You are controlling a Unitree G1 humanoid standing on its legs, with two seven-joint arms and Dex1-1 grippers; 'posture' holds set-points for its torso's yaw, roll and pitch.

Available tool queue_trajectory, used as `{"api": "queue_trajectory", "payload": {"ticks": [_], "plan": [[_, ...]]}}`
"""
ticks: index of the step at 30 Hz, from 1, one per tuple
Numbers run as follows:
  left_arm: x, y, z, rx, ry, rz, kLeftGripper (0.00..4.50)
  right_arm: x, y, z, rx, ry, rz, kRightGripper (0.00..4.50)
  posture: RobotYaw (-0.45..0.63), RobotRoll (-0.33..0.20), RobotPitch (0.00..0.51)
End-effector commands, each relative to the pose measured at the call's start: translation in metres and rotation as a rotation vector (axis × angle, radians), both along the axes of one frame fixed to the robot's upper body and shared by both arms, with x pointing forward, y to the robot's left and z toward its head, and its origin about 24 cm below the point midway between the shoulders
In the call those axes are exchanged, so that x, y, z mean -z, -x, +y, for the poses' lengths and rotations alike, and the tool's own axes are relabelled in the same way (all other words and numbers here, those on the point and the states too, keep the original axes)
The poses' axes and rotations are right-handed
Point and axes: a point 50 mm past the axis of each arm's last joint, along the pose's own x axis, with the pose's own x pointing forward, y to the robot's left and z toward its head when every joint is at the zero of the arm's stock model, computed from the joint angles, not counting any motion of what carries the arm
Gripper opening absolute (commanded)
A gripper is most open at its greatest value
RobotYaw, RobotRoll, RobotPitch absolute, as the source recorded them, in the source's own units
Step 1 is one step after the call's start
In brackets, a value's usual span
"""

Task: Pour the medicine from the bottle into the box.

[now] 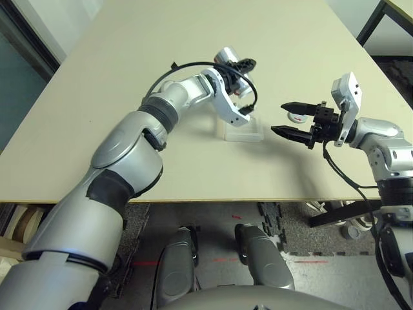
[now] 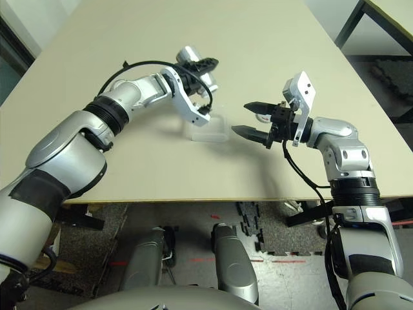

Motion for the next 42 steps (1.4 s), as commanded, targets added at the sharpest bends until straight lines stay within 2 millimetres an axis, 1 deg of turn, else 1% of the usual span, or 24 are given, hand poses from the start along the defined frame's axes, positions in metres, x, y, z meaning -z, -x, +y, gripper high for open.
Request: {"api": "queue_trajectory", "payload": {"ticks": [1,6,8,12,14,15,16,18,21,23,24,28,30,34,36,42], "plan": [[-0.012,-0.002,-0.004,-0.004,-0.005,-0.029,2.79,0.002,0.002,-0.004,0.016,-0.017,0.003,4.50,-0.25,0.000,0.146],[-0.015,-0.005,0.002,-0.054,0.027,-0.011,2.79,0.003,0.002,-0.005,0.019,-0.016,0.006,4.50,-0.24,0.000,0.147],[-0.017,-0.007,0.006,-0.060,0.007,-0.034,2.79,0.003,0.002,-0.005,0.020,-0.015,0.007,4.50,-0.24,0.000,0.147],[-0.024,-0.006,0.002,-0.025,-0.055,-0.101,2.79,0.004,0.001,-0.005,0.019,-0.017,0.012,4.50,-0.22,0.000,0.148],[-0.023,-0.007,0.003,-0.043,-0.036,-0.079,2.79,0.004,0.000,-0.005,0.018,-0.017,0.013,4.50,-0.22,0.000,0.149],[-0.022,-0.008,0.004,-0.079,0.011,-0.036,2.79,0.004,0.000,-0.005,0.018,-0.017,0.013,4.50,-0.22,0.000,0.148],[-0.020,-0.010,0.007,-0.157,0.133,0.082,2.79,0.004,0.000,-0.005,0.018,-0.018,0.012,4.50,-0.23,0.000,0.147],[-0.010,-0.012,0.013,-0.314,0.414,0.401,2.79,0.004,-0.001,-0.004,0.018,-0.018,0.010,4.50,-0.23,0.000,0.146],[-0.001,-0.014,0.023,-0.448,0.619,0.719,2.79,0.003,-0.001,-0.005,0.022,-0.016,0.004,4.50,-0.24,0.000,0.145],[0.004,-0.014,0.030,-0.507,0.725,0.890,2.79,0.003,-0.001,-0.005,0.023,-0.015,0.002,4.50,-0.24,0.000,0.145],[0.005,-0.014,0.033,-0.524,0.758,0.946,2.79,0.003,-0.001,-0.005,0.023,-0.015,0.002,4.50,-0.24,0.000,0.145],[0.007,-0.017,0.047,-0.603,1.073,1.267,2.79,0.005,-0.001,-0.004,0.020,-0.012,0.003,4.50,-0.24,0.000,0.146],[0.006,-0.017,0.050,-0.602,1.172,1.347,2.79,0.006,-0.001,-0.004,0.018,-0.010,0.004,4.50,-0.23,0.000,0.145],[0.004,-0.017,0.058,-0.618,1.438,1.508,2.79,0.006,-0.003,-0.003,0.015,-0.009,0.004,4.50,-0.22,0.000,0.143],[0.006,-0.016,0.060,-0.625,1.491,1.549,2.79,0.005,-0.003,-0.003,0.014,-0.009,0.004,4.50,-0.22,0.000,0.143],[0.014,-0.013,0.066,-0.671,1.567,1.565,2.79,0.004,-0.004,-0.003,0.011,-0.006,0.003,4.50,-0.22,0.000,0.141]]}}
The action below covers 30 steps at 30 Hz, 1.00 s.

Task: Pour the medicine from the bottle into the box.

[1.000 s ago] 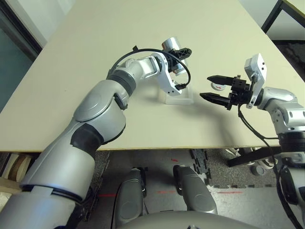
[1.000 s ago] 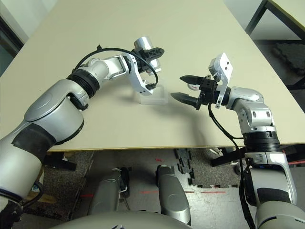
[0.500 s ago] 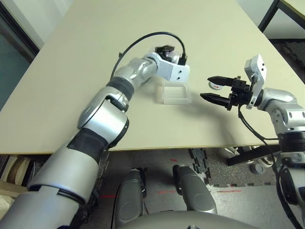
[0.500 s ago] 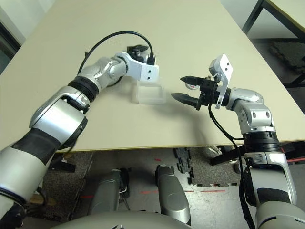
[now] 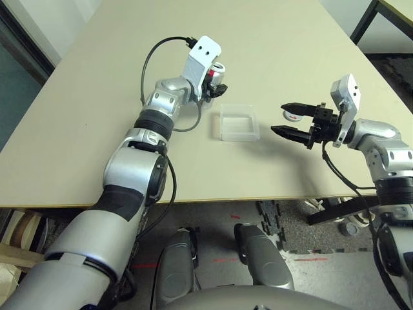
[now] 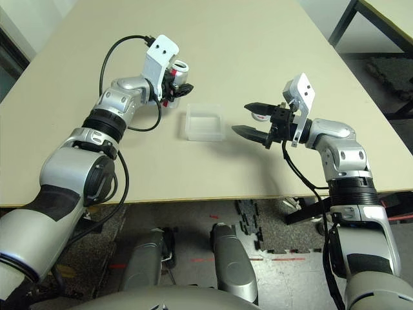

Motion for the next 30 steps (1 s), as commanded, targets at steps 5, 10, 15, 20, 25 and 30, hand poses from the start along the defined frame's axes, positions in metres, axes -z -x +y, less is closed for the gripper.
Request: {"api": "queue_trajectory", "payload": {"ticks": [5,10,15,20,25,30], "plan": [[0.003,0.001,-0.001,-0.031,-0.097,-0.072,2.79,0.001,0.000,-0.001,-0.002,0.011,0.001,4.50,-0.23,0.000,0.137],[-0.008,-0.001,-0.009,0.035,-0.555,-0.477,2.79,0.002,0.001,-0.001,0.000,0.010,0.003,4.50,-0.23,0.000,0.133],[-0.026,0.003,-0.038,0.261,-1.257,-1.177,2.79,0.005,0.001,0.000,0.004,0.013,0.003,4.50,-0.24,0.000,0.131],[-0.034,0.010,-0.065,0.452,-1.434,-1.523,2.79,0.006,0.001,0.001,0.005,0.010,0.002,4.50,-0.24,0.000,0.135],[-0.035,0.016,-0.081,0.667,-1.550,-1.697,2.79,0.005,0.000,0.001,0.007,0.005,0.002,4.50,-0.24,0.000,0.144],[-0.039,0.016,-0.084,0.720,-1.606,-1.747,2.79,0.005,0.001,0.001,0.007,0.002,0.005,4.50,-0.24,0.000,0.148]]}}
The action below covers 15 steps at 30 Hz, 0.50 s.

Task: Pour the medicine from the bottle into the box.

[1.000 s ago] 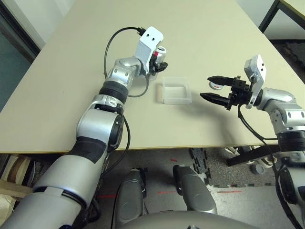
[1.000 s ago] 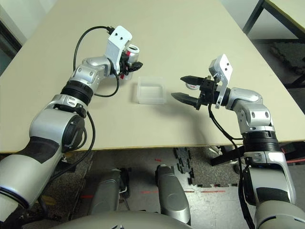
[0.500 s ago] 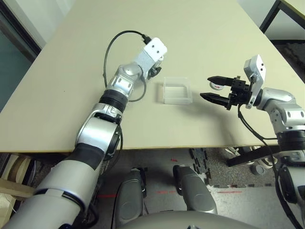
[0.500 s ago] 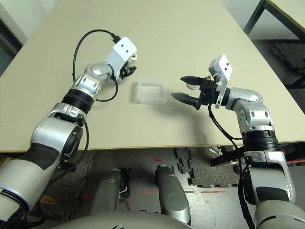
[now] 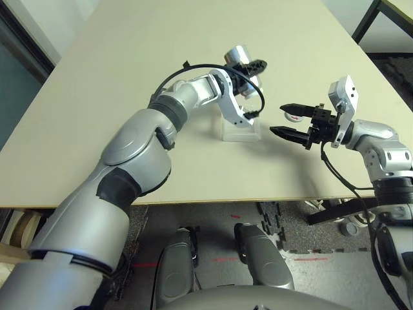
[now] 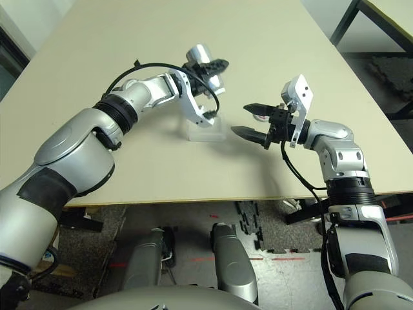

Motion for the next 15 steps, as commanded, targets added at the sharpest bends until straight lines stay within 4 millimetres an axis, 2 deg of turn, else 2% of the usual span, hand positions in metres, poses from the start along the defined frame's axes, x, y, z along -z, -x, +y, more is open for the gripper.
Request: {"api": "queue_trajectory", "payload": {"ticks": [1,4,9,12,15], "plan": [[-0.004,0.000,-0.001,0.024,-0.066,-0.028,2.79,0.001,0.001,0.000,0.003,0.000,0.003,4.50,-0.24,0.000,0.147],[-0.004,-0.001,0.000,0.017,-0.085,-0.032,2.79,0.002,0.001,0.000,0.003,-0.001,0.004,4.50,-0.24,0.000,0.149],[0.000,-0.004,0.011,-0.068,0.020,0.083,2.79,0.002,0.001,0.000,0.001,0.001,0.007,4.50,-0.23,0.000,0.152],[0.000,-0.008,0.021,-0.156,0.157,0.206,2.79,0.002,0.000,0.001,-0.001,0.002,0.008,4.50,-0.23,0.000,0.152],[0.000,-0.013,0.035,-0.299,0.448,0.475,2.79,0.002,0.000,0.001,-0.005,0.007,0.009,4.50,-0.23,0.000,0.152]]}}
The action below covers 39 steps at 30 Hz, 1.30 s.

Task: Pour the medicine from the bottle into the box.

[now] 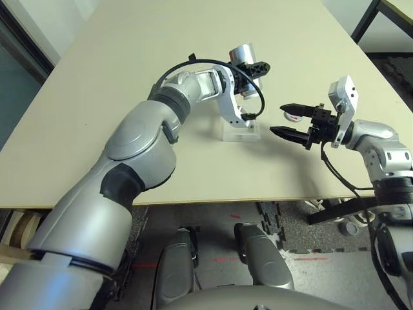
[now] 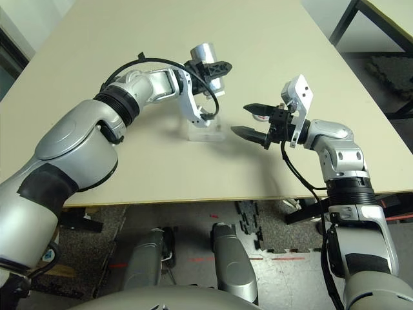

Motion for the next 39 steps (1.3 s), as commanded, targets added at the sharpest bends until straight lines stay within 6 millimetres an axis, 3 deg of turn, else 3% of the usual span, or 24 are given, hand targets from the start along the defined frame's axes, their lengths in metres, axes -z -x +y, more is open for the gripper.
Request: {"api": "queue_trajectory", "payload": {"ticks": [1,9,17,39], "plan": [[0.005,-0.006,0.020,-0.161,0.302,0.308,2.79,0.002,0.000,0.000,-0.006,0.009,0.009,4.50,-0.23,0.000,0.151],[0.020,-0.015,0.058,-0.350,1.012,0.881,2.79,0.006,0.001,0.000,-0.028,0.074,0.004,4.50,-0.21,0.000,0.151],[0.031,-0.017,0.086,-0.403,1.435,1.049,2.79,0.006,-0.001,0.000,-0.031,0.081,0.002,4.50,-0.20,0.000,0.148],[0.076,-0.007,0.104,-0.423,1.642,1.053,2.79,0.005,0.001,-0.001,-0.031,0.094,-0.002,4.50,-0.21,0.000,0.145]]}}
